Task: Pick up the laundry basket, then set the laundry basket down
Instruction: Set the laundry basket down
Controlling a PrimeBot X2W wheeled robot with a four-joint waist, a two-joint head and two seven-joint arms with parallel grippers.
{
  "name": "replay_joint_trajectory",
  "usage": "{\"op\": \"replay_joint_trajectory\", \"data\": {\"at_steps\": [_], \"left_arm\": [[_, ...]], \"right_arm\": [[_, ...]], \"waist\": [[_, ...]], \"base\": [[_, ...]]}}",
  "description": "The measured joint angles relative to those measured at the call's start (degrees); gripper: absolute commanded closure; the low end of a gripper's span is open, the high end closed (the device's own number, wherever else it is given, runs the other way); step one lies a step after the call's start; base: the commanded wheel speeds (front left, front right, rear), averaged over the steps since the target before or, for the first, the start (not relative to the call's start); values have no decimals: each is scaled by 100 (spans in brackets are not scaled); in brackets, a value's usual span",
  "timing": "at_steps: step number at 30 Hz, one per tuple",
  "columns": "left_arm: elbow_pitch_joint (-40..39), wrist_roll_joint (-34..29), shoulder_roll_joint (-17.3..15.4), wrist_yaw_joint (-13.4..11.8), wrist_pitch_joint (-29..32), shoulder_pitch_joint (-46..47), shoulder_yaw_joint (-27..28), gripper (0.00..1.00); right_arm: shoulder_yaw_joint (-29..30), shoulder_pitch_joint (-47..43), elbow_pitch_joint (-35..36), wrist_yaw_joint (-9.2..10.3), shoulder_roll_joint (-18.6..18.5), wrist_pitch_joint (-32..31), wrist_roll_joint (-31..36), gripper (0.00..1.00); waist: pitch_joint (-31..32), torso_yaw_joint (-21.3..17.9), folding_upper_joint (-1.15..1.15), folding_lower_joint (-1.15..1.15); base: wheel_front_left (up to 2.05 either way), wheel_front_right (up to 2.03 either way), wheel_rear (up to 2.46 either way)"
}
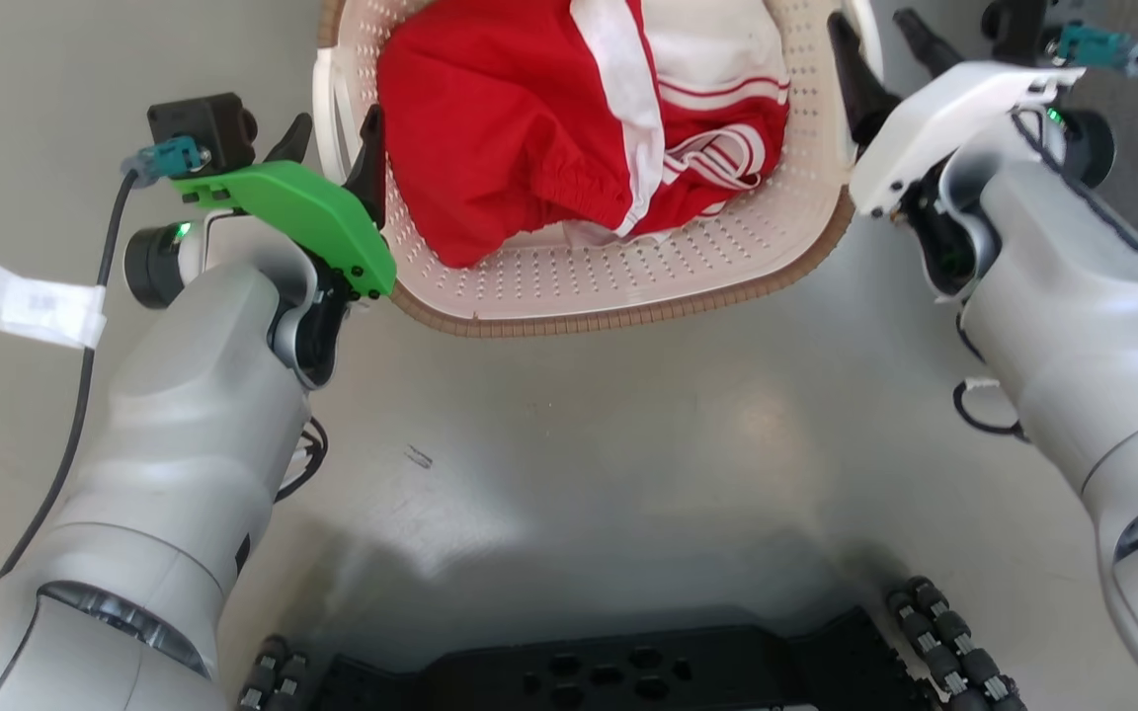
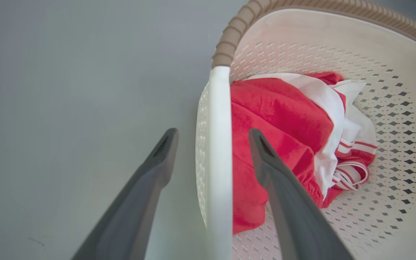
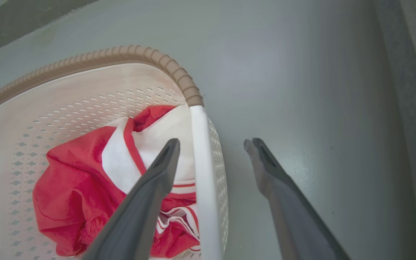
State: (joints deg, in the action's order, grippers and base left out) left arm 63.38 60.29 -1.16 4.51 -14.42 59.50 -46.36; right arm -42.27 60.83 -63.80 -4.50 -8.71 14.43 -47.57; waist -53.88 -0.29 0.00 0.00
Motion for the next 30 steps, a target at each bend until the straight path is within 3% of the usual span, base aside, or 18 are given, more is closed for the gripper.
{"op": "replay_joint_trajectory", "data": {"at_steps": [30], "left_arm": [[-18,-360,-145,54,0,-1101,599,0]], "right_arm": [[160,-988,101,-63,98,0,385,0]], "waist": [[1880,-114,0,0]], "base": [[0,0,0]]}}
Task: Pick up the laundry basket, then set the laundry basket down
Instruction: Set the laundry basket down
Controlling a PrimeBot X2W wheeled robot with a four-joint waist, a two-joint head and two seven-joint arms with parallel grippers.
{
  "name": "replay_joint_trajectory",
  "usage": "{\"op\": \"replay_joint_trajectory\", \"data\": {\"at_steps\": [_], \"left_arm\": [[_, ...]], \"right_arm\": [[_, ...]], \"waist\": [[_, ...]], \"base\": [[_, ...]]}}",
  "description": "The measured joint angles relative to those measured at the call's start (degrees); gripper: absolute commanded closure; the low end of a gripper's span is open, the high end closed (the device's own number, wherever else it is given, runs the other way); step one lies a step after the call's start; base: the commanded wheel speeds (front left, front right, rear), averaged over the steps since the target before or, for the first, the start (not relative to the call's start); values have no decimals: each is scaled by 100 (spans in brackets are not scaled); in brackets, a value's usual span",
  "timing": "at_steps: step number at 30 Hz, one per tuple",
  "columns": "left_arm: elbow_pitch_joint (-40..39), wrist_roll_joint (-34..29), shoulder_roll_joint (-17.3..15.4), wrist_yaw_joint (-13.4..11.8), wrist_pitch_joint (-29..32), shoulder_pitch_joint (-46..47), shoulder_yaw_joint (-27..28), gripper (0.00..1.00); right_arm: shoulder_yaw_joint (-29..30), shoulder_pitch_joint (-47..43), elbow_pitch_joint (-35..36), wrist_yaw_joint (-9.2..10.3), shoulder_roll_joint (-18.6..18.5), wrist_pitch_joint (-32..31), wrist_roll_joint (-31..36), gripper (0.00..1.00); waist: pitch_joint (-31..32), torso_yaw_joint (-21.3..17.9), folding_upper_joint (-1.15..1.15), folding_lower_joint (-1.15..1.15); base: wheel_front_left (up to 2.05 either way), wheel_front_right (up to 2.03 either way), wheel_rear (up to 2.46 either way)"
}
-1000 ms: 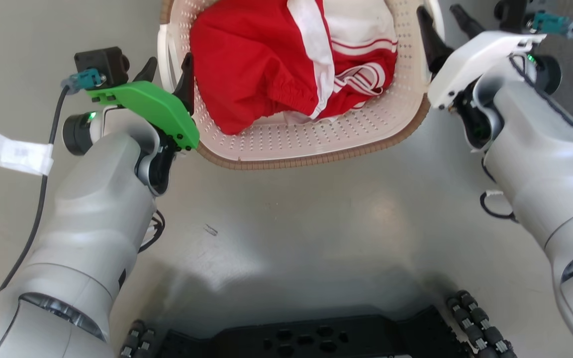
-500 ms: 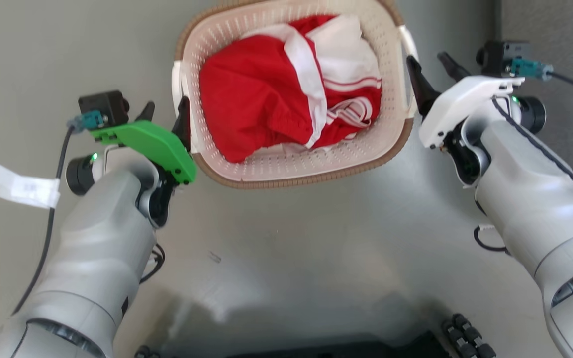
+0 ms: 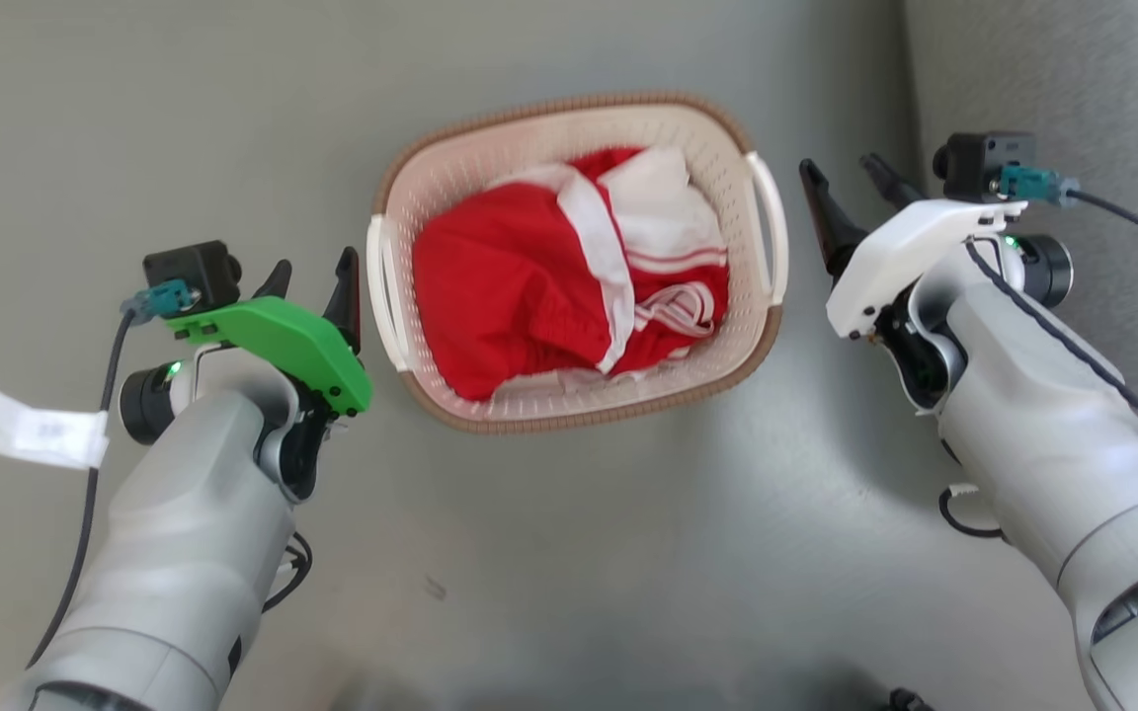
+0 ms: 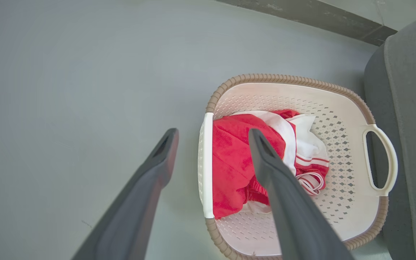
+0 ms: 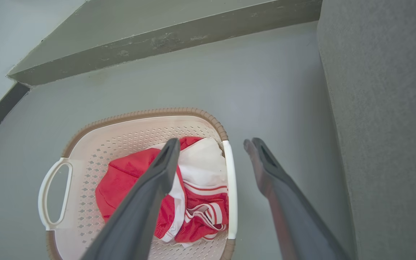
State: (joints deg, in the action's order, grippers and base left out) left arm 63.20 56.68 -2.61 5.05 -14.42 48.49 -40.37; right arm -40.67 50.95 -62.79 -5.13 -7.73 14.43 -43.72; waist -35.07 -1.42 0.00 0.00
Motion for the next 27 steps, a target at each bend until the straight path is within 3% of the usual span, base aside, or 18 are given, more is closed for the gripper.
{"op": "replay_joint_trajectory", "data": {"at_steps": [13,18,27], "left_arm": [[-509,-343,-120,25,0,-538,391,0],[-848,-557,-181,33,0,-808,606,0],[-1461,-918,-300,20,0,-1332,1105,0]], "right_arm": [[416,-620,479,-41,-189,0,152,0],[739,-931,924,-32,-316,0,257,0],[1088,-1490,1723,27,-220,0,594,0]], "waist": [[903,-47,0,0],[1355,-24,0,0],[2037,2,0,0]], "base": [[0,0,0],[0,0,0],[0,0,0]]}}
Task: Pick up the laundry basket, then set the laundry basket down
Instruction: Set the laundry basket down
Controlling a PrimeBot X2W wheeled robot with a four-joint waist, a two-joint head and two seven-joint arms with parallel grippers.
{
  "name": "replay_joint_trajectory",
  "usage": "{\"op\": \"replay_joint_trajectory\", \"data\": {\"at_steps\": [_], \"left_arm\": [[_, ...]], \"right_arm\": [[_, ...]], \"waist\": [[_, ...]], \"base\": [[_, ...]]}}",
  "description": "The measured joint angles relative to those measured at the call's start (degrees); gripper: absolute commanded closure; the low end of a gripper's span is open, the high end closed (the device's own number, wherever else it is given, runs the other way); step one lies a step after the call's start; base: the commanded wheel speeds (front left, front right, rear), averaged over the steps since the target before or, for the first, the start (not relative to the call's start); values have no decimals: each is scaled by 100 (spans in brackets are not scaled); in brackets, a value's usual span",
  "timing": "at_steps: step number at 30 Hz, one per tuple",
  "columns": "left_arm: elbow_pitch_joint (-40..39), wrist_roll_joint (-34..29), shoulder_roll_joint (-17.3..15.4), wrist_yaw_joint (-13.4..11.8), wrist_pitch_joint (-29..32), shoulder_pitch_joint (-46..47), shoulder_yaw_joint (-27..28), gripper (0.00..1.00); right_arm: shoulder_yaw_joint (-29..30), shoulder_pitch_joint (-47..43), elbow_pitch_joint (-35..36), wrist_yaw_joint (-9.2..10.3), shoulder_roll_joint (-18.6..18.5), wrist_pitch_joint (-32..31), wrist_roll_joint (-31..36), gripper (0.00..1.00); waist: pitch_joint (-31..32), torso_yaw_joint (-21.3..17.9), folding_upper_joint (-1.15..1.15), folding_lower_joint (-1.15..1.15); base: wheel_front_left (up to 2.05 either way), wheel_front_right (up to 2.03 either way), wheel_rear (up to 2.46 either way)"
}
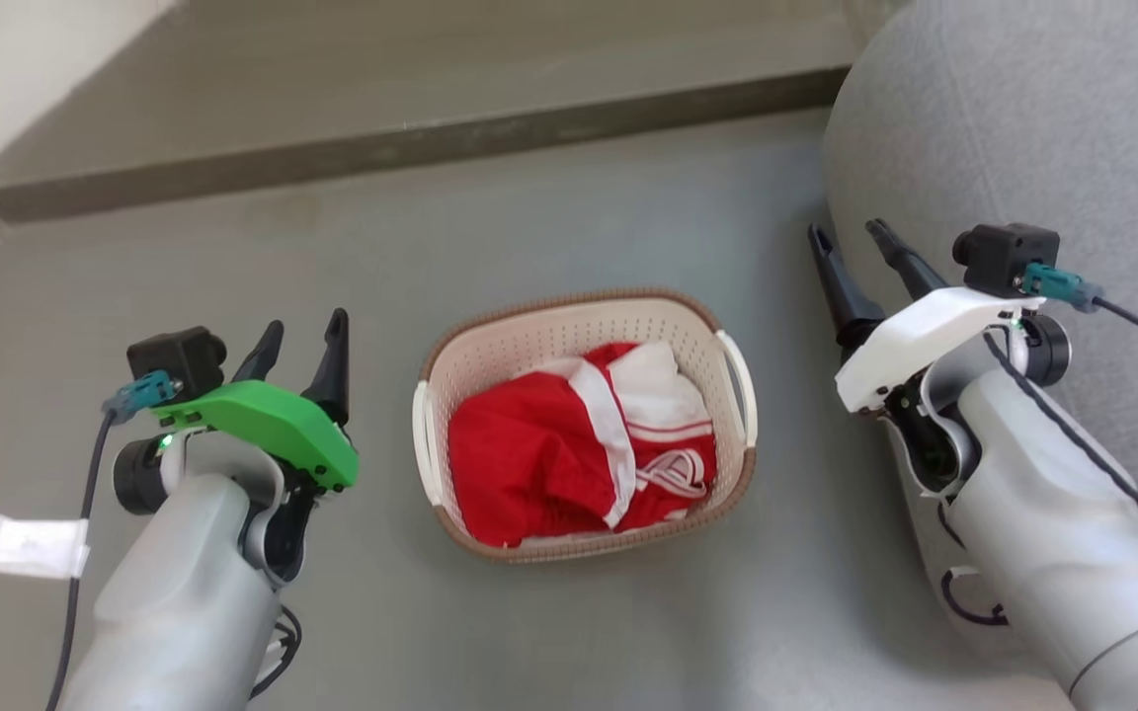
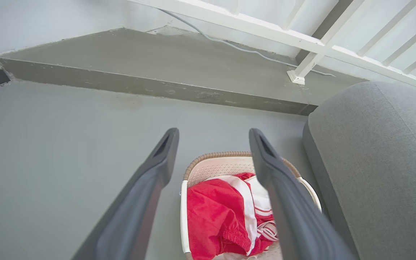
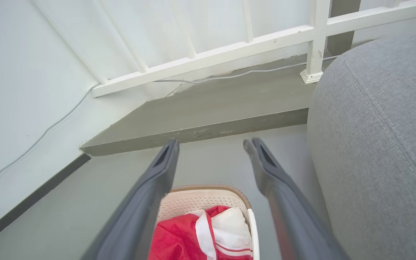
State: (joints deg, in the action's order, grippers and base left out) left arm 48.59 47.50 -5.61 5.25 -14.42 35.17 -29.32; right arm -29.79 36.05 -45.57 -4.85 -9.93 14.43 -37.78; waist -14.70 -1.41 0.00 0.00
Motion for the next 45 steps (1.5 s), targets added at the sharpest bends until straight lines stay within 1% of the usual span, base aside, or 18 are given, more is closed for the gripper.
{"op": "replay_joint_trajectory", "data": {"at_steps": [5,11,14,16,22,24,28,30,33,35,45], "left_arm": [[-441,-220,-77,-68,0,-274,278,0],[-889,-502,-45,-81,0,-661,500,0],[-1143,-638,-45,-133,0,-844,660,0],[-1322,-728,-47,-181,0,-952,748,0],[-1805,-1060,-36,-243,0,-1278,980,0],[-1950,-1140,-27,-258,0,-1386,1058,0],[-2265,-1396,62,-249,0,-1550,1122,0],[-2390,-1413,124,-249,0,-1675,1222,0],[-2605,-1586,120,-249,0,-1975,1379,0],[-2713,-1683,127,-249,0,-2080,1416,0],[-3233,-1948,211,-258,0,-2578,1736,0]], "right_arm": [[224,-256,566,76,27,0,241,0],[631,-748,1134,146,-118,1,433,0],[723,-1017,1372,152,-90,1,579,0],[778,-1133,1567,192,-69,1,653,0],[917,-1470,2045,192,33,1,861,0],[978,-1618,2170,196,103,1,927,0],[1328,-1974,2449,334,101,1,953,0],[1373,-2126,2550,344,98,1,1028,0],[1397,-2340,2738,346,112,1,1217,0],[1443,-2438,2819,390,108,1,1315,0],[1572,-2818,3148,397,135,1,1513,0]], "waist": [[336,-25,0,0],[618,-51,0,0],[723,-51,0,0],[773,-52,0,0],[840,-60,0,0],[854,-58,0,0],[898,-11,0,0],[938,17,0,0],[1029,49,0,0],[1071,58,0,0],[1186,58,0,0]], "base": [[0,0,0],[0,0,0],[0,0,0],[0,0,0],[0,0,0],[0,0,0],[0,0,0],[0,0,0],[0,0,0],[0,0,0],[0,0,0]]}}
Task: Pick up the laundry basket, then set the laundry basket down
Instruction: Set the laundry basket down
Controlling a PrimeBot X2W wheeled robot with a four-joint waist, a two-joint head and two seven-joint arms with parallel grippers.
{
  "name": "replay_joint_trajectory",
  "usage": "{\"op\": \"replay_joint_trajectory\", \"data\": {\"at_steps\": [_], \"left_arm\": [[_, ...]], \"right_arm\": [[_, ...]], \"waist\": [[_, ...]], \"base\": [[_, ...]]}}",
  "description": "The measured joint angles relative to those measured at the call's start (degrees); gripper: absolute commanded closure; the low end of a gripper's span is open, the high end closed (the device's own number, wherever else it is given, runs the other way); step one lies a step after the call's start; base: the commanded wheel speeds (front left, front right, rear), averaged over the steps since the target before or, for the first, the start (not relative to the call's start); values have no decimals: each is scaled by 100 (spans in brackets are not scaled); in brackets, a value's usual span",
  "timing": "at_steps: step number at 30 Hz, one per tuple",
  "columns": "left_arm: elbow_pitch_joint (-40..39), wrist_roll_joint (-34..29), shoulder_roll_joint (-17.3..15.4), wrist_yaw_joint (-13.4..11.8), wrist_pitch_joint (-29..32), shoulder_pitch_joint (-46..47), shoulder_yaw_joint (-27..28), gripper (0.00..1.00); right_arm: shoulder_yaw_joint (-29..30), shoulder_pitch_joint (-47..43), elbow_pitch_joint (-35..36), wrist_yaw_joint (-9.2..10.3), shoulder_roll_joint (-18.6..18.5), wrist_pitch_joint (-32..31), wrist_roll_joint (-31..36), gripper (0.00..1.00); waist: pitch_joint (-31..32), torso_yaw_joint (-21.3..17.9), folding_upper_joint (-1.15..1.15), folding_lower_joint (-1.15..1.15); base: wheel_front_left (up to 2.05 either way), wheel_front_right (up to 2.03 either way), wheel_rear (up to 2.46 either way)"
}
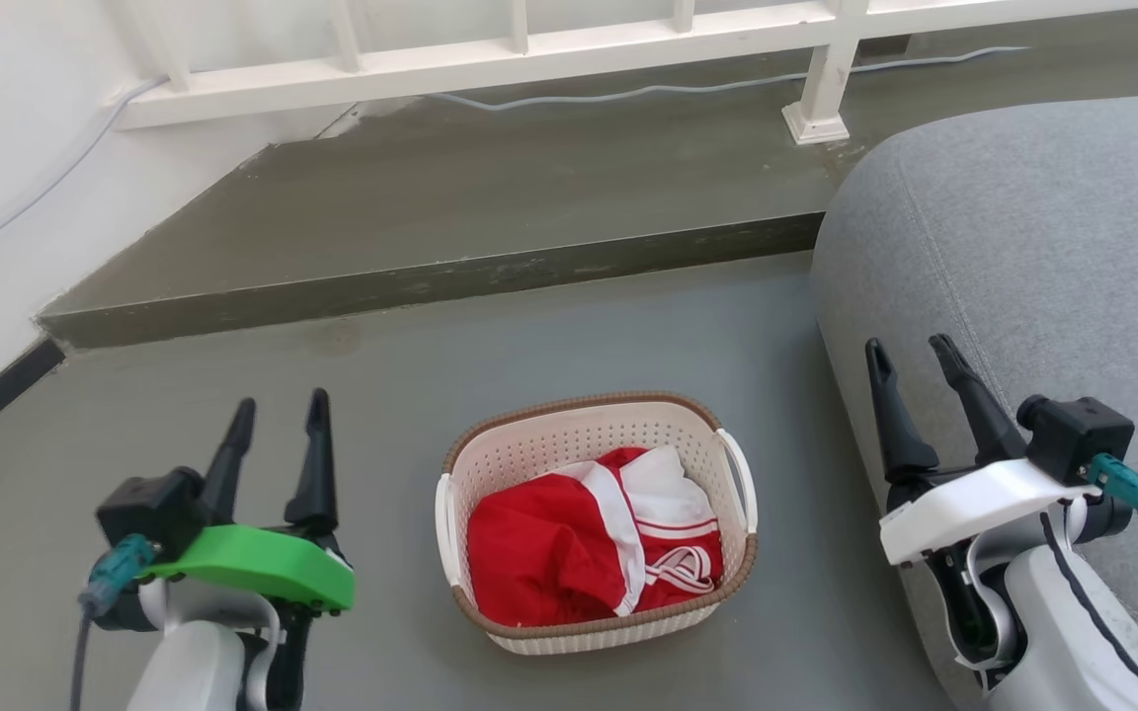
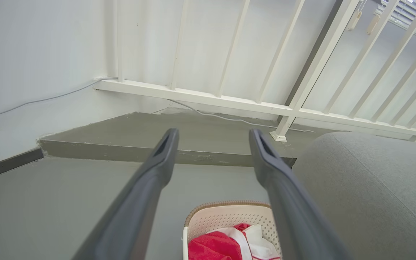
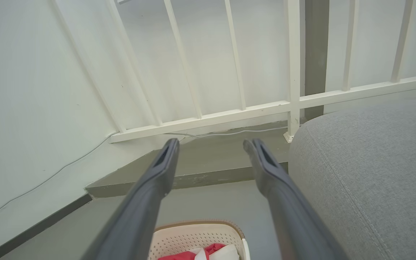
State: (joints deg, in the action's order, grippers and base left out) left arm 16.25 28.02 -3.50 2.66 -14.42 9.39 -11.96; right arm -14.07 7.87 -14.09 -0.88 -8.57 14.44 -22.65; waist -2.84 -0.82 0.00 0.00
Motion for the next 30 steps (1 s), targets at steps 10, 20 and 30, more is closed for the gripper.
{"op": "replay_joint_trajectory", "data": {"at_steps": [10,20,30], "left_arm": [[-307,-210,53,-16,0,-282,133,0],[-548,-377,65,-5,-1,-384,176,0],[-632,-467,80,31,0,-517,248,0]], "right_arm": [[57,-199,208,-35,132,0,145,0],[107,-355,361,-102,156,0,220,0],[199,-391,447,-155,191,0,305,0]], "waist": [[39,-33,0,0],[-21,-54,0,0],[-97,-58,0,0]], "base": [[0,0,0],[0,0,0],[0,0,0]]}}
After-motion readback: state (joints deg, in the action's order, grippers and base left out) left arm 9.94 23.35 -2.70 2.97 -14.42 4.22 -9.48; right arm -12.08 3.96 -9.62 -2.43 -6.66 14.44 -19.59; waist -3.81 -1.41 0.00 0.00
